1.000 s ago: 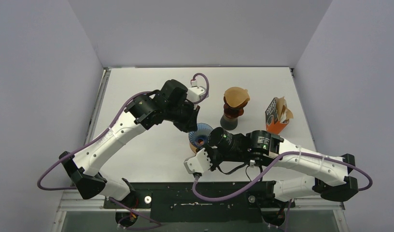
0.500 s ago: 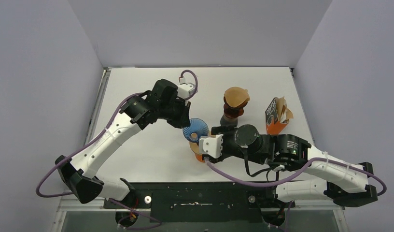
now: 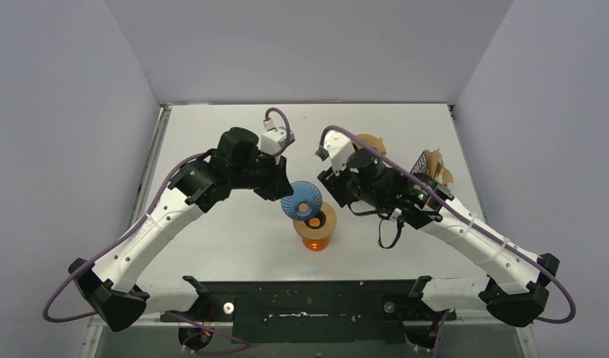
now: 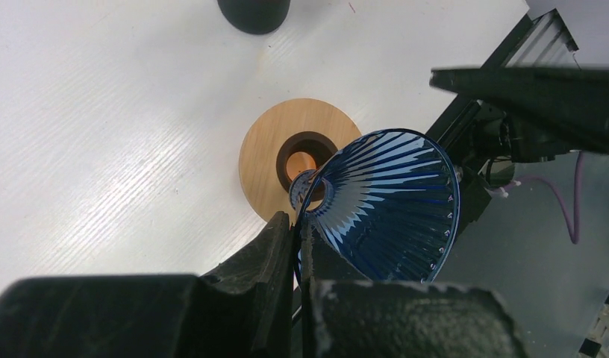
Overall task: Place the coffee filter in the dripper
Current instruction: Place the coffee dripper in the dripper holder.
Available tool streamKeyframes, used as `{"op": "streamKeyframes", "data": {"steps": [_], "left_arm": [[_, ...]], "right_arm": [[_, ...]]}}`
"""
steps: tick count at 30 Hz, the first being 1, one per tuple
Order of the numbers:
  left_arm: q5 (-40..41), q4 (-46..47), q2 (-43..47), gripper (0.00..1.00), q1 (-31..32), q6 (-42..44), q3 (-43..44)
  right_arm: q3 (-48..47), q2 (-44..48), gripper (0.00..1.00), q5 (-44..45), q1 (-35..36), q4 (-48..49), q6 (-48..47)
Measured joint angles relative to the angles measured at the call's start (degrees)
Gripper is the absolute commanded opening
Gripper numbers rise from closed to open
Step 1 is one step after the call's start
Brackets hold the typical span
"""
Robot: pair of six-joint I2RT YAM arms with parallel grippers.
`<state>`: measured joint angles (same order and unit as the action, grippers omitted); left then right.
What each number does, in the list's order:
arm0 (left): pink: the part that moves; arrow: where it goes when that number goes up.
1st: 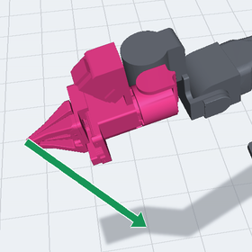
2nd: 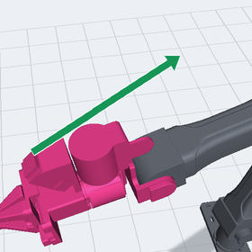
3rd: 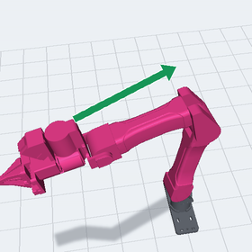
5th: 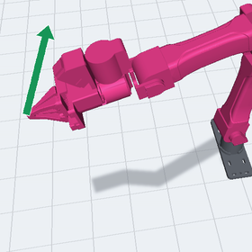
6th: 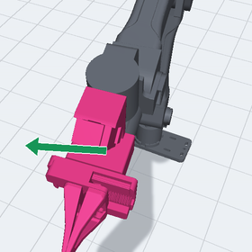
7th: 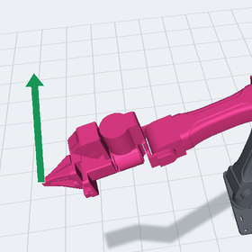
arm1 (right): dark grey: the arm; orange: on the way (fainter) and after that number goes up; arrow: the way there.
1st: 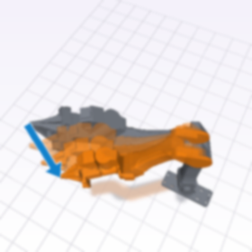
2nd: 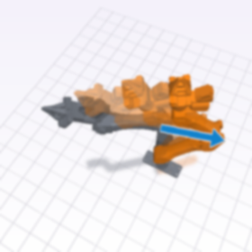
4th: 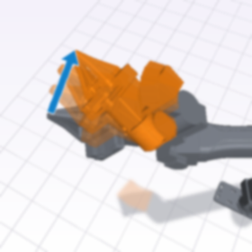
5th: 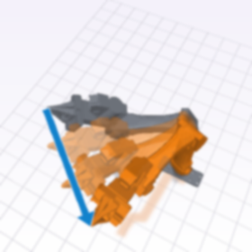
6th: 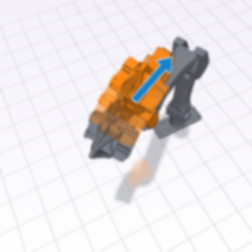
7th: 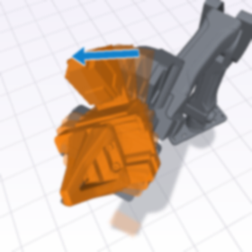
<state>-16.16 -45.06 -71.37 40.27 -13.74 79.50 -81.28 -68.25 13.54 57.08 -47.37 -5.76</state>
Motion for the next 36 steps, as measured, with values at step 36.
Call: {"op": "streamKeyframes", "data": {"steps": [36], "left_arm": [[-2.19,2.56,-3.58,0.0,1.64,-4.07,-2.36]], "right_arm": [[0.44,-4.0,0.38,-41.4,-20.59,1.44,21.99]]}}
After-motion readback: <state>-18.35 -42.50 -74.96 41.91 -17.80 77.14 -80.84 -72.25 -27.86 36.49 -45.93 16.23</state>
